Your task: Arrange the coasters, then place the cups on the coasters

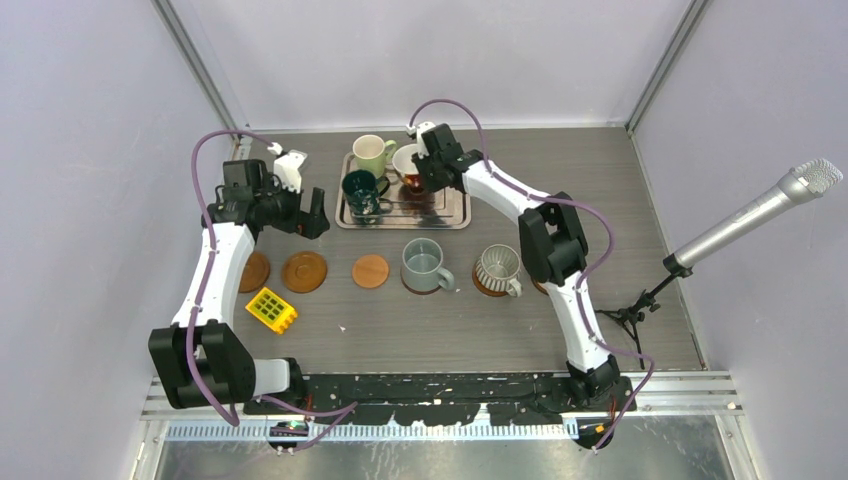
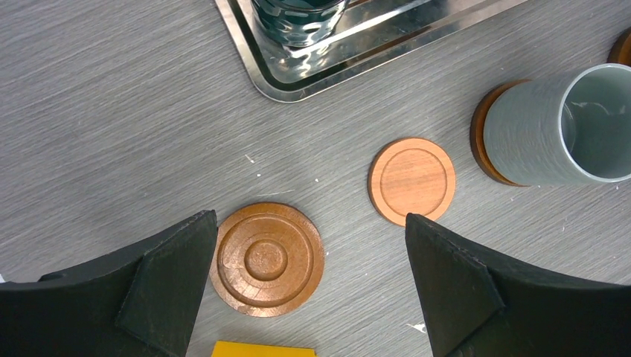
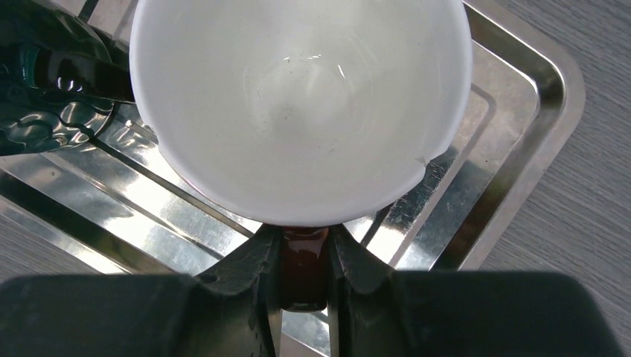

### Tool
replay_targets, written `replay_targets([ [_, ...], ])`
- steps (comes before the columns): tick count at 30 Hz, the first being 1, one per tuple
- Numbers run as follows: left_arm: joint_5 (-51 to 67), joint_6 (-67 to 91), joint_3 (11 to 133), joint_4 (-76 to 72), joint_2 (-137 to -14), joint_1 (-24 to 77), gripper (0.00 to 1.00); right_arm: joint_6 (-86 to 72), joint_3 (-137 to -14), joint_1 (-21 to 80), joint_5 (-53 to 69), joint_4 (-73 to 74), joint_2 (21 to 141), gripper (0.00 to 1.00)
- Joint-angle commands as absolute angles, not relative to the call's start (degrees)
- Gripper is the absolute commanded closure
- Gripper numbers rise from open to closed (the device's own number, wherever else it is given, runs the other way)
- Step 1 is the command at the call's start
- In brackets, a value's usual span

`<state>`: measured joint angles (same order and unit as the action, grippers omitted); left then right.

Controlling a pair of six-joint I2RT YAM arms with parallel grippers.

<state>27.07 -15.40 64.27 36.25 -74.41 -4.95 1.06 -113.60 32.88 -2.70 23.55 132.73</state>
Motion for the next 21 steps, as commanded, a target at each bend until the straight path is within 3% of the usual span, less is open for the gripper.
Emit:
replay_targets([
  [1,26.9,-15.2,64.3,34.9,-72.6,-4.7,0.0,0.1,-114.3,32.9,-3.1,13.9,123.7,1.0],
  [11,25.7,-13.4,64.6,34.3,-72.8,-4.8,0.0,-1.3,-110.3,36.9,-2.6,14.6,116.1,1.0],
  [21,20.7,-8.0,65.2,32.6,-71.1,-5.0,0.0,-6.5,-103.2,47.0,-10.9,16.6,106.6,1.0],
])
